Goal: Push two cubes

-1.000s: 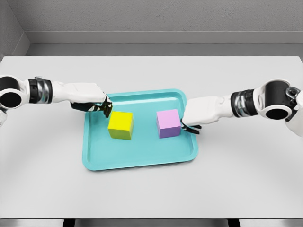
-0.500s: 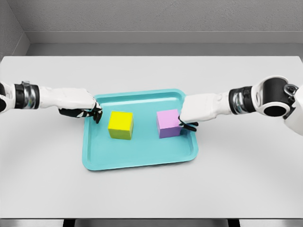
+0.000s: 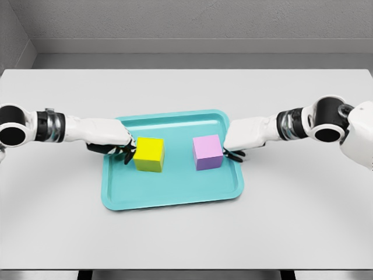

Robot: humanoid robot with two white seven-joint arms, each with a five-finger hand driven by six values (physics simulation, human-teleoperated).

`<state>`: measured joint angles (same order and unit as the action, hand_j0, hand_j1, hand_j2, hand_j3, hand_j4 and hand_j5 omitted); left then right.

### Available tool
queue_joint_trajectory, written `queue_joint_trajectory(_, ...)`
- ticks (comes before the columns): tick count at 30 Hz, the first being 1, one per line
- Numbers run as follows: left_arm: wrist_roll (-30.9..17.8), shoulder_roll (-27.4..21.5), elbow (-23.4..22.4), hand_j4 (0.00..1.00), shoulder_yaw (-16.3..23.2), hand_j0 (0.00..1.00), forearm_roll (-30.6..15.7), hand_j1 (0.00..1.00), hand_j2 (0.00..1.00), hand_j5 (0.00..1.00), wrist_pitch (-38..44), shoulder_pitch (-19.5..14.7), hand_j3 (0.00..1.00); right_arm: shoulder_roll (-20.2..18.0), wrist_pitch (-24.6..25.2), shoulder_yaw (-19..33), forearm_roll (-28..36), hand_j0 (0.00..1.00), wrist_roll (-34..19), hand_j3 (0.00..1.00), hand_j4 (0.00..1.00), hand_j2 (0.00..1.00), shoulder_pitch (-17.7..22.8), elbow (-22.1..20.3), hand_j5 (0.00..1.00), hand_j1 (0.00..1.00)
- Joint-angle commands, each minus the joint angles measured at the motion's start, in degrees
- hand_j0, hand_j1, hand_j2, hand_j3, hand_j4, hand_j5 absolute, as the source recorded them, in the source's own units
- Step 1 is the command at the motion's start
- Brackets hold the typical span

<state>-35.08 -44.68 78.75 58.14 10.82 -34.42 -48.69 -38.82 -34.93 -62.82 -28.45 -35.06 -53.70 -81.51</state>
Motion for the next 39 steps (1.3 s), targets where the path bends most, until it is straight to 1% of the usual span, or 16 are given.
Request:
queue_joint_trajectory(1, 0.1, 0.7, -0.3, 0.33, 0.4, 0.33, 1.9, 0.33, 0.33, 0.33, -0.6, 0.0, 0.33, 1.4, -0.1, -0.7, -0.2, 0.15, 0.1, 0.15, 0.15, 0.15, 0.0, 0.1, 0.15, 0.15)
queue_joint_trajectory(5, 0.1, 1.8, -0.2, 0.32, 0.4, 0.32, 2.0, 0.32, 0.32, 0.32, -0.6, -0.1, 0.32, 2.2, -0.1, -1.9, -0.2, 0.15, 0.1, 0.15, 0.15, 0.15, -0.8, 0.0, 0.15, 0.15)
queue_joint_trajectory(10, 0.1, 2.1, -0.3, 0.32, 0.2, 0.32, 1.6, 0.32, 0.32, 0.32, -0.6, -0.4, 0.32, 3.2, -0.1, -2.0, -0.6, 0.15, 0.1, 0.15, 0.15, 0.15, -1.4, 0.4, 0.15, 0.15)
queue_joint_trajectory(12, 0.1, 2.6, -0.3, 0.32, 0.2, 0.32, 1.4, 0.32, 0.32, 0.32, -0.6, -0.4, 0.32, 3.0, -0.1, -1.3, -0.6, 0.15, 0.1, 0.15, 0.15, 0.15, -1.5, 3.5, 0.15, 0.15)
queue_joint_trajectory(14, 0.1, 2.8, -1.1, 0.32, 0.1, 0.32, 1.4, 0.32, 0.32, 0.32, -0.6, -0.5, 0.32, 2.9, -0.1, -1.0, -0.6, 0.15, 0.1, 0.15, 0.15, 0.15, -1.7, 4.0, 0.15, 0.15)
queue_joint_trajectory(16, 0.1, 2.9, -3.3, 0.32, -0.4, 0.32, 1.3, 0.32, 0.32, 0.32, -0.6, -0.7, 0.32, 2.9, -0.1, -1.0, -0.6, 0.15, 0.1, 0.15, 0.15, 0.15, -2.1, 6.0, 0.15, 0.15)
queue_joint_trajectory(18, 0.1, 2.8, -3.4, 0.33, -0.4, 0.33, 1.2, 0.33, 0.33, 0.33, -0.6, -1.1, 0.33, 3.4, -0.1, -1.0, -0.6, 0.15, 0.1, 0.15, 0.15, 0.15, -2.5, 6.5, 0.15, 0.15)
queue_joint_trajectory(20, 0.1, 2.8, -3.9, 0.33, -0.5, 0.33, 1.1, 0.33, 0.33, 0.33, -0.6, -1.1, 0.33, 5.0, -0.1, -1.0, -0.6, 0.15, 0.1, 0.15, 0.15, 0.15, -2.7, 7.2, 0.15, 0.15)
queue_joint_trajectory(22, 0.1, 0.1, -2.6, 0.33, -0.4, 0.33, -1.0, 0.33, 0.33, 0.33, -0.6, -1.1, 0.33, 6.1, -0.1, -1.0, -0.6, 0.15, 0.1, 0.15, 0.15, 0.15, -3.5, 7.9, 0.15, 0.15)
queue_joint_trajectory(25, 0.1, -3.6, 0.2, 0.33, -0.5, 0.33, -2.1, 0.33, 0.33, 0.33, -0.6, -1.2, 0.33, 7.4, -0.1, -1.2, -0.6, 0.15, 0.1, 0.15, 0.15, 0.15, -3.8, 8.1, 0.15, 0.15)
queue_joint_trajectory(27, 0.1, -5.6, 8.2, 0.33, 0.5, 0.33, -1.9, 0.33, 0.33, 0.33, -0.6, 0.8, 0.33, 7.9, -0.1, -1.3, -0.6, 0.15, 0.1, 0.15, 0.15, 0.15, -3.8, 8.1, 0.15, 0.15)
queue_joint_trajectory(28, 0.1, -6.5, 10.7, 0.33, 1.2, 0.33, -1.9, 0.33, 0.33, 0.33, -0.6, 2.2, 0.33, 7.9, -0.1, -1.5, -0.6, 0.15, 0.1, 0.15, 0.15, 0.15, -3.8, 8.0, 0.15, 0.15)
queue_joint_trajectory(29, 0.1, -6.6, 11.3, 0.33, 1.5, 0.33, -1.8, 0.33, 0.33, 0.33, -0.6, 2.3, 0.33, 7.9, -0.1, -1.5, -0.6, 0.15, 0.1, 0.15, 0.15, 0.15, -3.7, 7.9, 0.15, 0.15)
queue_joint_trajectory(34, 0.1, -6.1, 11.1, 0.33, 1.6, 0.33, -1.5, 0.33, 0.33, 0.33, -0.6, 2.4, 0.33, 8.6, -0.1, -1.9, -0.6, 0.15, 0.1, 0.15, 0.15, 0.15, -3.7, 6.8, 0.15, 0.15)
queue_joint_trajectory(39, 0.1, -5.5, 10.7, 0.33, 1.6, 0.33, -0.9, 0.33, 0.33, 0.33, -0.6, 2.3, 0.33, 8.6, -0.1, -3.9, -0.6, 0.15, 0.1, 0.15, 0.15, 0.15, -3.8, 3.9, 0.15, 0.15)
